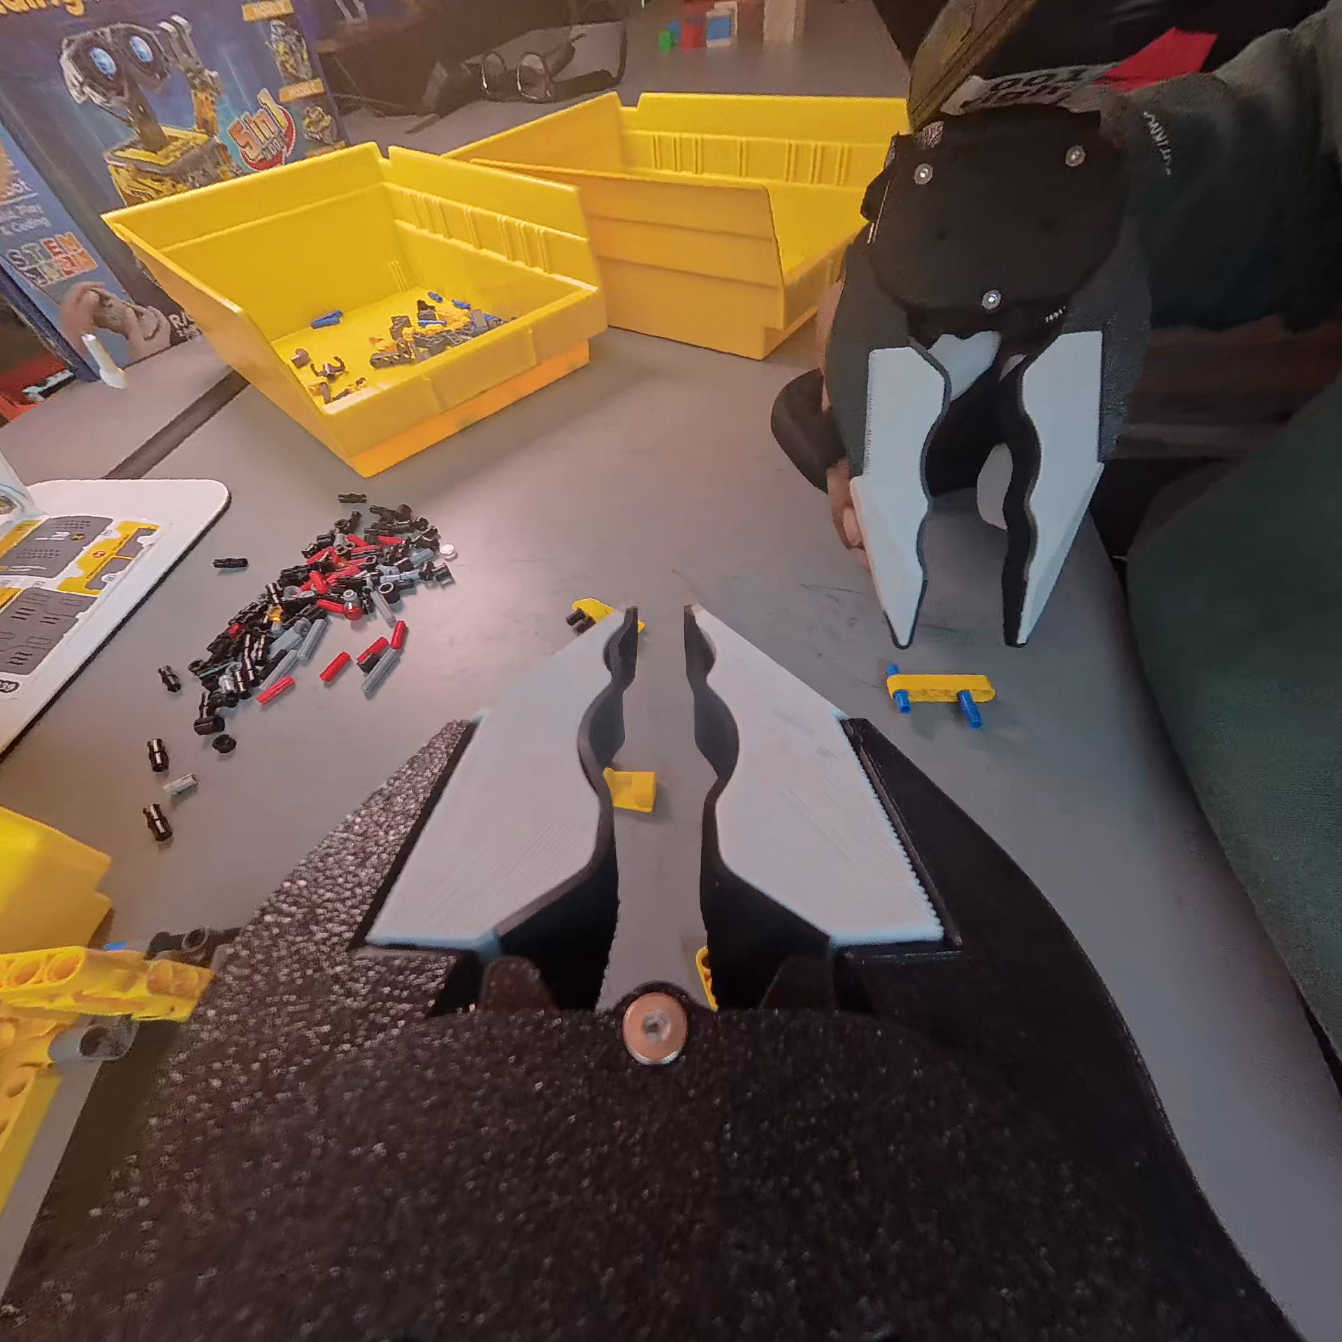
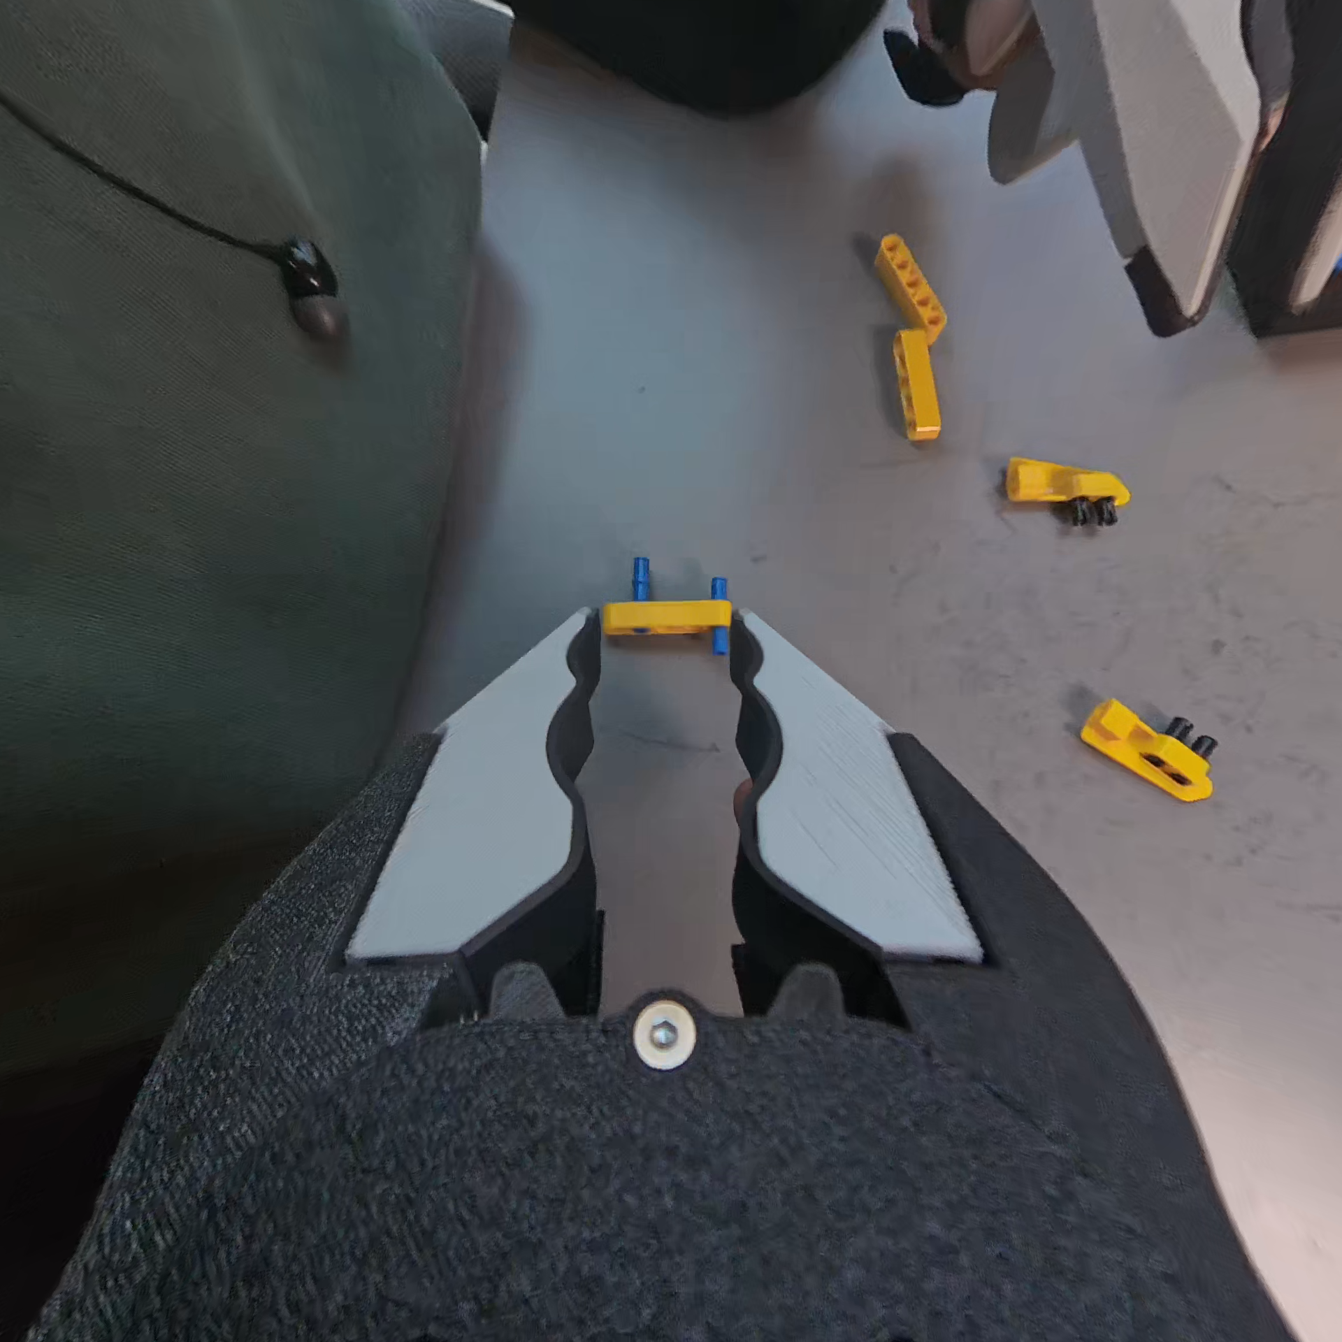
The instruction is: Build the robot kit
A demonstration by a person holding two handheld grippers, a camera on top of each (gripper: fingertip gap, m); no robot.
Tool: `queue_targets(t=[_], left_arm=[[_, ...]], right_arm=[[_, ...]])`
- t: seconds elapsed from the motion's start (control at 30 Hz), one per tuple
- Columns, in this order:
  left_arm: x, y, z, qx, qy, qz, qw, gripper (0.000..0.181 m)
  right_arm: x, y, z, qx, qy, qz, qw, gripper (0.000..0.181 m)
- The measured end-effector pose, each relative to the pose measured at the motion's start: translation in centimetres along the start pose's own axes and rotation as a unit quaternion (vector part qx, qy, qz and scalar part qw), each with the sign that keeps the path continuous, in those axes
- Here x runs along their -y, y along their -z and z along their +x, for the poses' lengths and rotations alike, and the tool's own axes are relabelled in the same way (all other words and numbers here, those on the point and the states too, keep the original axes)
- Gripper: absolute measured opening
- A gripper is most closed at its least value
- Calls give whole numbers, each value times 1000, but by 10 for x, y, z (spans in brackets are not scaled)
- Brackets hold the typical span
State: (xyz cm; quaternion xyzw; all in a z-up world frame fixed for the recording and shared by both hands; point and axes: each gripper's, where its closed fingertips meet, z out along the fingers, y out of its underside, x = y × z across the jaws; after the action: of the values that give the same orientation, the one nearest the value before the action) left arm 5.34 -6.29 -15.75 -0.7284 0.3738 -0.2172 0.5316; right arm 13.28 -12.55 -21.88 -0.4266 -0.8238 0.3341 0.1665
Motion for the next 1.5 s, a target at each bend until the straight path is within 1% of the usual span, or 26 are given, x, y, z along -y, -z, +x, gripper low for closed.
queue_targets(t=[0.03, 0.1, 0.17, 0.27, 0.3, 0.4, 0.5, 0.53, 0.6, 0.67, 0.7, 0.8, 0.87, 0.97, 1.03, 1.07, 1.13, 1.2, 1.23, 1.3, 1.37, 1.43, 1.5], left_arm=[[-2, -1, 2, -5, -1, -5, 1000, 11], [-5, -4, 6, -11, -4, -16, 1000, 11], [-8, -6, 8, -16, -6, -23, 1000, 11], [-12, -8, 10, -20, -6, -33, 999, 11], [-13, -8, 11, -21, -6, -36, 999, 11], [-16, -9, 13, -28, -3, -43, 999, 11], [-13, -9, 21, -63, 32, -34, 997, 12], [-10, -9, 24, -81, 55, -24, 995, 13], [1, -5, 29, -119, 113, 4, 986, 17], [14, 1, 32, -161, 178, 38, 970, 21], [21, 5, 33, -186, 210, 58, 958, 23], [44, 15, 38, -258, 289, 123, 914, 24], [55, 20, 46, -307, 316, 150, 885, 25], [74, 31, 60, -372, 328, 193, 847, 23], [80, 37, 64, -395, 332, 207, 831, 14], [80, 38, 66, -400, 329, 208, 830, 12], [80, 40, 64, -391, 318, 215, 836, 8], [83, 40, 54, -353, 305, 233, 853, 8], [85, 41, 46, -329, 301, 250, 859, 7], [90, 47, 27, -269, 283, 290, 874, 7], [94, 57, 10, -190, 238, 331, 893, 6], [98, 67, 0, -126, 190, 350, 909, 6], [102, 71, -2, -74, 130, 354, 923, 6]], right_arm=[[-3, -3, 2, -7, -3, -8, 1000, 39], [-2, -5, 9, -21, -19, -4, 1000, 42], [1, -8, 8, -17, -28, -7, 999, 46], [-7, -19, 0, -4, -28, -53, 998, 55], [-9, -22, -1, -10, -22, -63, 998, 55], [-9, -22, 3, -33, -31, -74, 996, 45], [-9, -17, 9, -55, 1, -64, 996, 40], [-3, -12, 14, -64, 10, -45, 997, 40], [23, 5, 24, -93, 32, 27, 995, 40], [50, 31, 39, -150, 84, 82, 982, 40], [63, 43, 40, -163, 115, 105, 974, 40], [95, 68, 36, -172, 183, 154, 956, 40], [108, 74, 35, -172, 218, 159, 948, 40], [120, 70, 29, -147, 258, 156, 942, 40], [126, 67, 27, -136, 277, 153, 939, 40], [129, 66, 26, -131, 283, 153, 938, 39], [132, 66, 27, -122, 288, 150, 938, 40], [133, 68, 37, -138, 281, 146, 939, 40], [136, 71, 45, -153, 260, 152, 941, 40], [142, 82, 62, -179, 193, 198, 944, 41], [144, 93, 79, -199, 93, 258, 941, 42], [142, 90, 83, -173, -13, 313, 934, 43], [145, 82, 79, -148, -69, 355, 920, 44]])
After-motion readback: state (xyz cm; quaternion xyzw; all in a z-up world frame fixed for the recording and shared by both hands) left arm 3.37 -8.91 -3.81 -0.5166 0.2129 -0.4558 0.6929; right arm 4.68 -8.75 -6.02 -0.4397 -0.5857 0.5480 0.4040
